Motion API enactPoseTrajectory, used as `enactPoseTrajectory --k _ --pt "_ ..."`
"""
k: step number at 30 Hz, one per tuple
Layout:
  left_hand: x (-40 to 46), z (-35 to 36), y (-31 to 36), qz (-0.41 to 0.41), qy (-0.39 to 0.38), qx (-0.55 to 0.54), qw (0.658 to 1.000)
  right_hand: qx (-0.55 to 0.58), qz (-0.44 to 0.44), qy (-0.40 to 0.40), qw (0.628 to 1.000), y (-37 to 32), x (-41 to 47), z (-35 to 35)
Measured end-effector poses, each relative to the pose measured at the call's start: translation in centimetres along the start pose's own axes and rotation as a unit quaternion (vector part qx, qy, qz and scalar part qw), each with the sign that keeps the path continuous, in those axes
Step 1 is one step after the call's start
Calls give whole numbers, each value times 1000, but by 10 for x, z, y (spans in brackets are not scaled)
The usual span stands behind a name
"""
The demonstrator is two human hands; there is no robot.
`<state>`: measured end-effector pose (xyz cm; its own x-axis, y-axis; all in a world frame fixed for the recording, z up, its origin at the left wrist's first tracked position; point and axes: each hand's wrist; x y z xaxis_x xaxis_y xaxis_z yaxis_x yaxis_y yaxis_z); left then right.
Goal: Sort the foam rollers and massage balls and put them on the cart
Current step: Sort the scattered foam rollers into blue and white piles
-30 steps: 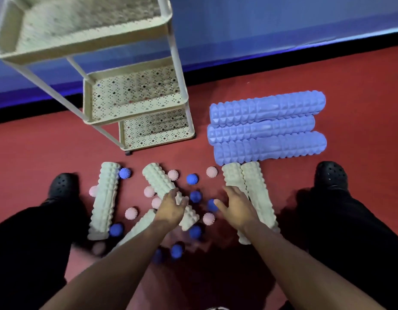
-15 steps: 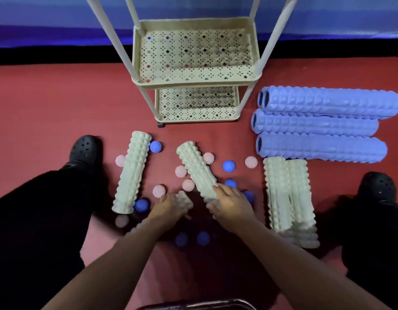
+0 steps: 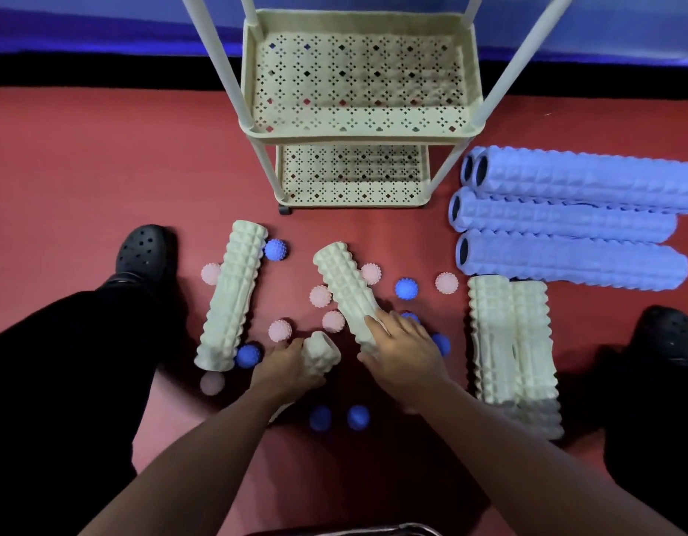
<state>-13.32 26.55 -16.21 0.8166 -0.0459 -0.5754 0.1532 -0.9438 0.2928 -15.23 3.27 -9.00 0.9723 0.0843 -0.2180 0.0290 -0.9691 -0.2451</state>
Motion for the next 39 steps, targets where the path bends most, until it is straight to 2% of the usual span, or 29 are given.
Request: enactPoseTrajectory --k 6,10,19,23,29,35,39 --pt "-16 -57 27 -3 62 -55 997 43 32 21 998 0 -21 -33" --pt "-38 -107 64 3 78 -176 981 94 78 24 992 4 -38 -64" --pt "-104 -170 188 121 123 -378 910 342 166 87 921 37 -77 -146" --pt "-123 -168 246 151 105 -432 883 400 169 102 895 64 -96 -168" --pt "-132 -137 320 140 95 -487 857 462 218 138 848 118 -118 -178" --pt "-123 -90 365 99 30 -484 869 475 266 139 827 172 -132 -165" --pt "-106 -60 377 81 -32 -437 895 458 297 145 825 209 -139 -147"
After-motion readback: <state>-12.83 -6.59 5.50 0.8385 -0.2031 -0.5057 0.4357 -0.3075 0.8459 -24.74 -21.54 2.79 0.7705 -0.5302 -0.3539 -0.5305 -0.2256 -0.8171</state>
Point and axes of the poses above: each hand's wrist, its own x-axis towards the middle knuckle, its own z-axis out of the palm, y = z × x, and after that the axes turned 15 degrees about y, right-handed
